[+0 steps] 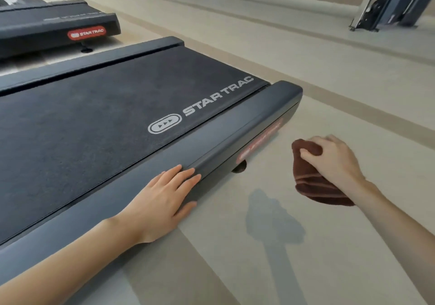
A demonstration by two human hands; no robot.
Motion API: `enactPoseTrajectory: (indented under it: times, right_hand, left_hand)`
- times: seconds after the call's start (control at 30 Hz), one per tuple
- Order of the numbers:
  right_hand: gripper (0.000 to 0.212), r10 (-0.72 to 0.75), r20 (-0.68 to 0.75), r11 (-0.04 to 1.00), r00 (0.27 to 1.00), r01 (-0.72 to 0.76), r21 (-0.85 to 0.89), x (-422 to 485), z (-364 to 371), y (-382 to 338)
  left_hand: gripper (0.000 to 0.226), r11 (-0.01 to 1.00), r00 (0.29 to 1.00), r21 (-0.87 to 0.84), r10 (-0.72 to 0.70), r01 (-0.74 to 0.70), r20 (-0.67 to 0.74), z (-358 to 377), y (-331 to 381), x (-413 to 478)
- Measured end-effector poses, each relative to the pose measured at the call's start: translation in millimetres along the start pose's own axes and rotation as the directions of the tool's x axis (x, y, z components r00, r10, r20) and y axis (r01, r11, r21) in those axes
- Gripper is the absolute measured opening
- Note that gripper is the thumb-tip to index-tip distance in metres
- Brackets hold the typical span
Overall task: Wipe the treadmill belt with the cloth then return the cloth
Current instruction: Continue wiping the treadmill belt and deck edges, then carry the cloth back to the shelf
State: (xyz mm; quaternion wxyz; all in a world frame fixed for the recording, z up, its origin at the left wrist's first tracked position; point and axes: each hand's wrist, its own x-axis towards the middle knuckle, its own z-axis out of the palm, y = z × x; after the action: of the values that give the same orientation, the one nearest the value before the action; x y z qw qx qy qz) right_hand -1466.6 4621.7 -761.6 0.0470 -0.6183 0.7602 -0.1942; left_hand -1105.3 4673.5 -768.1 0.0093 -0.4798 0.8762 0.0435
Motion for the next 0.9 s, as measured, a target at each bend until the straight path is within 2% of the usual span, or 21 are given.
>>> enactPoseTrajectory:
  times: [0.17, 0.33, 0.5, 0.7, 0.9]
  right_hand:
    - [0.028, 0.066, -0.012, 0.998, 0.998, -0.066, 0.018, -28.3, -33.3, 71.2]
    - [0.029, 0.068, -0.031, 0.997, 0.997, -0.067, 0.033, -51.4, -56.6, 102.6]
    - [0.030, 0.089, -0.097, 0.995, 0.991, -0.092, -0.028, -61.5, -70.3, 105.3]
    - [0.031, 0.277, -0.208, 0.958, 0.938, -0.286, -0.015, -82.0, -72.1, 115.9]
    - [0.030, 0.354, -0.234, 0.928, 0.905, -0.371, -0.031, -91.2, -70.0, 135.4]
  left_hand:
    - [0.056, 0.994, 0.993, -0.007, 0.110, -0.111, -0.053, -18.5, 57.3, 70.3]
    - [0.052, 0.979, 0.974, 0.008, 0.204, -0.204, -0.100, -37.2, 108.4, 115.9]
    - [0.057, 0.927, 0.929, 0.199, 0.347, -0.319, -0.127, -46.5, 152.3, 150.5]
    - [0.057, 0.913, 0.908, 0.090, 0.406, -0.398, -0.108, -22.1, 206.1, 183.9]
    - [0.055, 0.877, 0.874, 0.098, 0.478, -0.470, -0.085, -6.7, 230.2, 220.7]
